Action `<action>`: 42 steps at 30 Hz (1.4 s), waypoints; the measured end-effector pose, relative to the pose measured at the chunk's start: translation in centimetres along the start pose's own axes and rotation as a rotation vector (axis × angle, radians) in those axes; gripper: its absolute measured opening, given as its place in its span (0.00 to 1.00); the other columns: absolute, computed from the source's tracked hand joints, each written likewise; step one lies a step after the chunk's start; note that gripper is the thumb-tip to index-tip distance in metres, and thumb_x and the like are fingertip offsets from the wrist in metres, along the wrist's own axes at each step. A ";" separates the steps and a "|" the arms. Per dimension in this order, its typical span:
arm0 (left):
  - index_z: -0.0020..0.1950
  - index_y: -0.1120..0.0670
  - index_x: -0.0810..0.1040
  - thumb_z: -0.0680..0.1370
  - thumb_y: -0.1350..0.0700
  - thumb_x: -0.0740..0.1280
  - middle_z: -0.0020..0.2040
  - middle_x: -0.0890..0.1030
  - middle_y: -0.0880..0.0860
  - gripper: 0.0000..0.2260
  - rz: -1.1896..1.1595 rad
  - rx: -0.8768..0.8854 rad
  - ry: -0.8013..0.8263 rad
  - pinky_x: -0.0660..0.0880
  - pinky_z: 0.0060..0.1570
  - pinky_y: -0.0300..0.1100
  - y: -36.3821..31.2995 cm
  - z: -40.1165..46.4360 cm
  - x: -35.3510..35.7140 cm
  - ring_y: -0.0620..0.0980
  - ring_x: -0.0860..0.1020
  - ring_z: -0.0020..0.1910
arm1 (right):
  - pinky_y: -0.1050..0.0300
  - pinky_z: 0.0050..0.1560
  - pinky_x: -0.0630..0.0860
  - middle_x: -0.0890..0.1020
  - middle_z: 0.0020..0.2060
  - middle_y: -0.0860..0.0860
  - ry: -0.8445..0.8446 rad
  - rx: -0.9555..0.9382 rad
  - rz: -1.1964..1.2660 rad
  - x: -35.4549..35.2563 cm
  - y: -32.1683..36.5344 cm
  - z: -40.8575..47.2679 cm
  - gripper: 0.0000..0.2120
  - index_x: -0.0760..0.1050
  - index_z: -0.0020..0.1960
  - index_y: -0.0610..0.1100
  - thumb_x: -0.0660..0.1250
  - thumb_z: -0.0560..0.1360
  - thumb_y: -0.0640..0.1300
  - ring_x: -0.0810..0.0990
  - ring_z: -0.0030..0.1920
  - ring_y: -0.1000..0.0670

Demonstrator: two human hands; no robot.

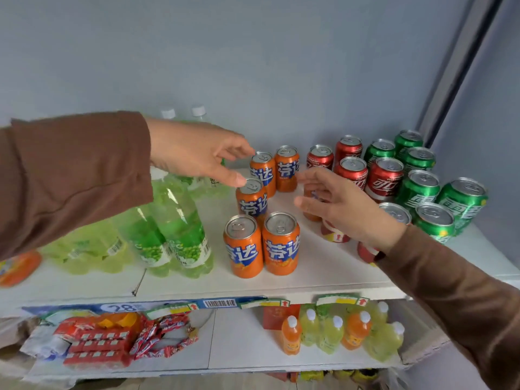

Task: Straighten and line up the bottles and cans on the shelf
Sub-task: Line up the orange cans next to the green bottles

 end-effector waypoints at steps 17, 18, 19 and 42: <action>0.74 0.48 0.66 0.70 0.47 0.78 0.69 0.74 0.49 0.37 0.267 0.232 0.298 0.70 0.67 0.41 3.3 11.1 4.1 0.47 0.74 0.67 | 0.51 0.61 0.75 0.77 0.66 0.48 -0.022 0.365 -0.595 -4.3 -4.3 5.6 0.33 0.68 0.73 0.49 0.75 0.72 0.53 0.77 0.60 0.47; 0.74 0.47 0.66 0.69 0.46 0.79 0.68 0.74 0.48 0.37 0.268 0.241 0.292 0.70 0.68 0.44 3.7 11.5 4.5 0.47 0.74 0.66 | 0.52 0.59 0.75 0.77 0.65 0.48 -0.015 0.366 -0.609 -4.1 -4.6 5.8 0.32 0.68 0.72 0.49 0.75 0.72 0.54 0.77 0.59 0.47; 0.73 0.46 0.66 0.68 0.45 0.79 0.66 0.75 0.47 0.37 0.264 0.253 0.279 0.71 0.67 0.45 4.0 11.7 4.9 0.47 0.75 0.64 | 0.54 0.57 0.74 0.77 0.65 0.48 -0.005 0.370 -0.615 -3.8 -4.9 6.0 0.32 0.68 0.72 0.49 0.75 0.72 0.54 0.77 0.58 0.48; 0.60 0.52 0.79 0.66 0.60 0.81 0.55 0.85 0.50 0.24 -0.386 0.220 0.105 0.79 0.60 0.47 7.4 12.1 4.3 0.49 0.83 0.56 | 0.48 0.58 0.81 0.86 0.52 0.50 -0.118 0.318 0.020 -5.4 -4.2 8.8 0.24 0.78 0.61 0.48 0.80 0.67 0.49 0.85 0.51 0.49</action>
Point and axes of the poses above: each hand's wrist, its own z-axis towards the middle knuckle, its own x-axis out of the palm, y = z × x, the point moved 10 cm from there along z, towards the middle knuckle
